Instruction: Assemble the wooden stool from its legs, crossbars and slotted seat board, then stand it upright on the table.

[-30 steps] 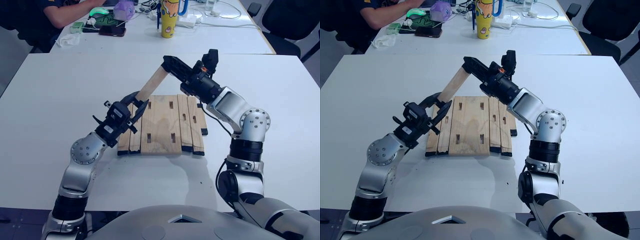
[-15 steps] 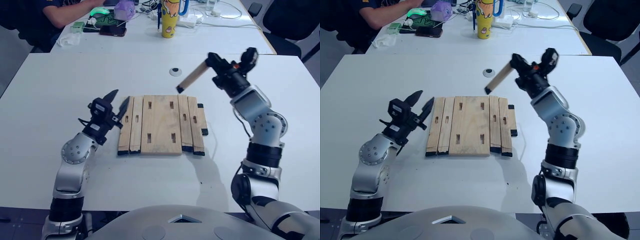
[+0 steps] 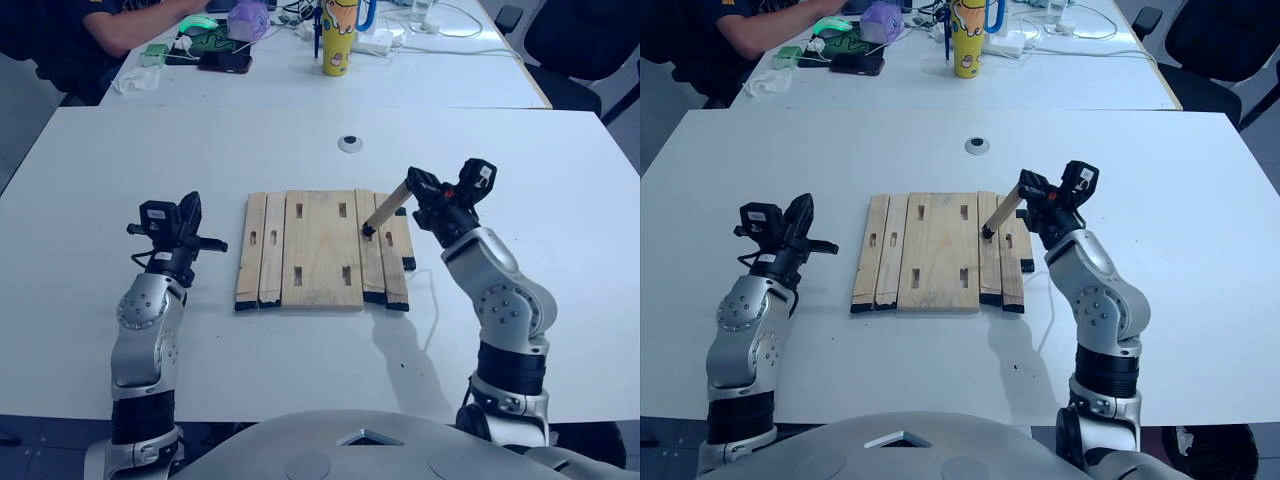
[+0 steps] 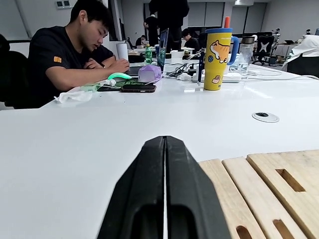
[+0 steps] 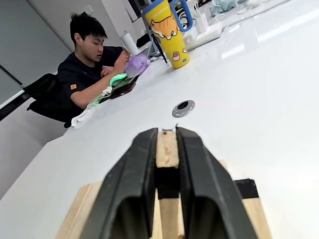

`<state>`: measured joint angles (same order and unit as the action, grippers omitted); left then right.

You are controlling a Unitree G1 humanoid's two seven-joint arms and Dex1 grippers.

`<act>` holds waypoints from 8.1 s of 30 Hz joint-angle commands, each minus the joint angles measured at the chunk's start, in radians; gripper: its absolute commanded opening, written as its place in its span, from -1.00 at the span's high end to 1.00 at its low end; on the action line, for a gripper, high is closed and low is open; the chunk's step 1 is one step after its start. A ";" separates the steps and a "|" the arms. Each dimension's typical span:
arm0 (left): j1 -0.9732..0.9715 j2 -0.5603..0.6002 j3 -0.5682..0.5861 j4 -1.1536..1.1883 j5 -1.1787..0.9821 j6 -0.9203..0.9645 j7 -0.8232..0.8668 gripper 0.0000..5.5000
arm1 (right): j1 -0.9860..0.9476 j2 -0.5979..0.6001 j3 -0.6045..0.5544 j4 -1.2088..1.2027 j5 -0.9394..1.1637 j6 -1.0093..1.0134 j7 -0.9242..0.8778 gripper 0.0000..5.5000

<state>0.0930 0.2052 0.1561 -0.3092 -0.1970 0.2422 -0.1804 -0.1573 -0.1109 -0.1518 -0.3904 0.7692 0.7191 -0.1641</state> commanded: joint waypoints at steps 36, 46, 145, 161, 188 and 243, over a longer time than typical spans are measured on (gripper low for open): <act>0.018 -0.019 0.002 -0.075 -0.023 0.074 0.014 1.00 | 0.079 -0.008 0.189 0.106 -0.436 -0.224 0.096 0.84; 0.020 -0.031 -0.002 -0.079 -0.018 0.070 0.024 1.00 | 0.160 -0.106 0.264 0.303 -0.613 -0.411 0.251 0.84; -0.015 -0.061 -0.013 -0.026 0.004 0.000 0.054 1.00 | -0.378 -0.042 0.074 0.106 -0.473 -0.344 0.340 0.99; -0.006 -0.060 -0.018 -0.039 -0.003 0.013 0.050 1.00 | -0.201 0.016 0.138 0.144 -0.466 -0.365 0.383 0.99; 0.038 -0.107 -0.024 -0.048 0.018 -0.026 0.091 1.00 | 0.076 -0.402 0.132 -0.086 -0.280 0.479 0.568 0.29; -0.110 -0.225 0.088 -0.147 -0.802 0.349 0.102 0.90 | -0.039 -0.242 0.196 0.007 -0.385 -0.243 0.746 0.24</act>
<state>0.0414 0.0008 0.1919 -0.4095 -0.7444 0.4742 -0.1308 -0.1810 -0.3335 0.0264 -0.3700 0.3616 0.5336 0.5149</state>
